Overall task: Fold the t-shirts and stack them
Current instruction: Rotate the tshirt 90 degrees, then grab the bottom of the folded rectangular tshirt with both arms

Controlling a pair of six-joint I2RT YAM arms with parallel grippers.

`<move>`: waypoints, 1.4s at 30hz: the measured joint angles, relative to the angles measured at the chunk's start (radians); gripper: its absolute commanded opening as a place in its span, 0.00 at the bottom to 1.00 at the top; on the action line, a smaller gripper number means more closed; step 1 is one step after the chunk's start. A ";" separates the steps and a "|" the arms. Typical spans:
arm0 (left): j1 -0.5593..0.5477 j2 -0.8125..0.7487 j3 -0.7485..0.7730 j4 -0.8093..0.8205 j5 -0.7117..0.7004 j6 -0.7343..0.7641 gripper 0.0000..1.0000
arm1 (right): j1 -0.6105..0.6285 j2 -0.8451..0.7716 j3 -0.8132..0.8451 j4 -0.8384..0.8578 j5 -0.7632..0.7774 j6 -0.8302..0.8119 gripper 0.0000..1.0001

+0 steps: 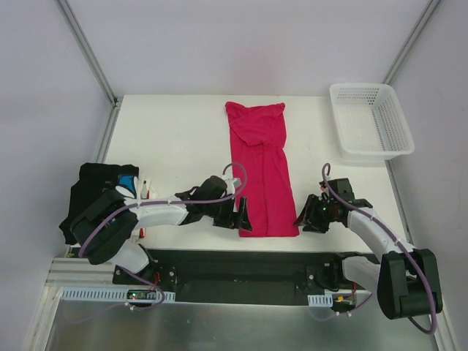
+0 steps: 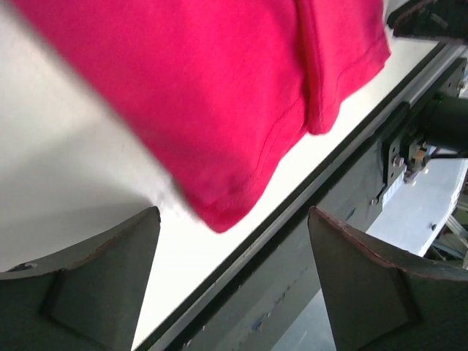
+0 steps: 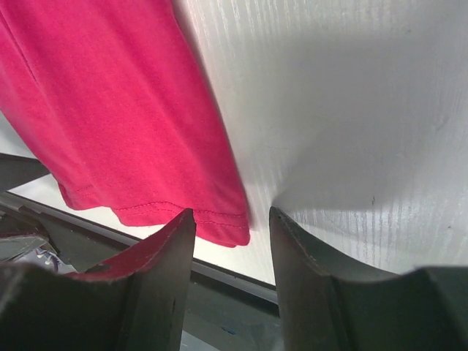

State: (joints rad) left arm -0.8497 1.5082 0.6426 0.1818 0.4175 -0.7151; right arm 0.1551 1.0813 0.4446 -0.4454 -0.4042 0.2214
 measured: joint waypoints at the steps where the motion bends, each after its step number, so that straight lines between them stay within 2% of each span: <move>1: 0.000 -0.019 -0.018 0.001 0.000 -0.004 0.82 | 0.002 0.000 0.000 0.002 0.000 0.001 0.47; 7: 0.000 -0.190 -0.166 -0.005 -0.026 -0.049 0.82 | 0.014 0.002 0.000 0.015 0.005 0.009 0.47; 10: 0.000 -0.215 -0.182 -0.007 -0.043 -0.057 0.82 | 0.026 0.007 0.000 0.024 0.008 0.011 0.48; 30: -0.002 -0.006 -0.089 0.190 -0.005 -0.085 0.79 | 0.053 0.043 -0.011 0.113 -0.013 0.063 0.47; 33: -0.003 0.003 -0.089 0.207 -0.002 -0.098 0.75 | 0.053 0.034 -0.016 0.114 -0.014 0.066 0.44; 37: -0.015 0.005 -0.094 0.209 -0.003 -0.118 0.70 | 0.055 0.023 -0.020 0.104 -0.006 0.066 0.32; 42: -0.028 0.004 -0.102 0.210 -0.005 -0.136 0.65 | 0.055 0.011 -0.026 0.097 -0.001 0.068 0.27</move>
State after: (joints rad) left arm -0.8780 1.5124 0.5404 0.3920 0.4122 -0.8513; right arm 0.2104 1.0924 0.4183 -0.3485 -0.4053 0.2893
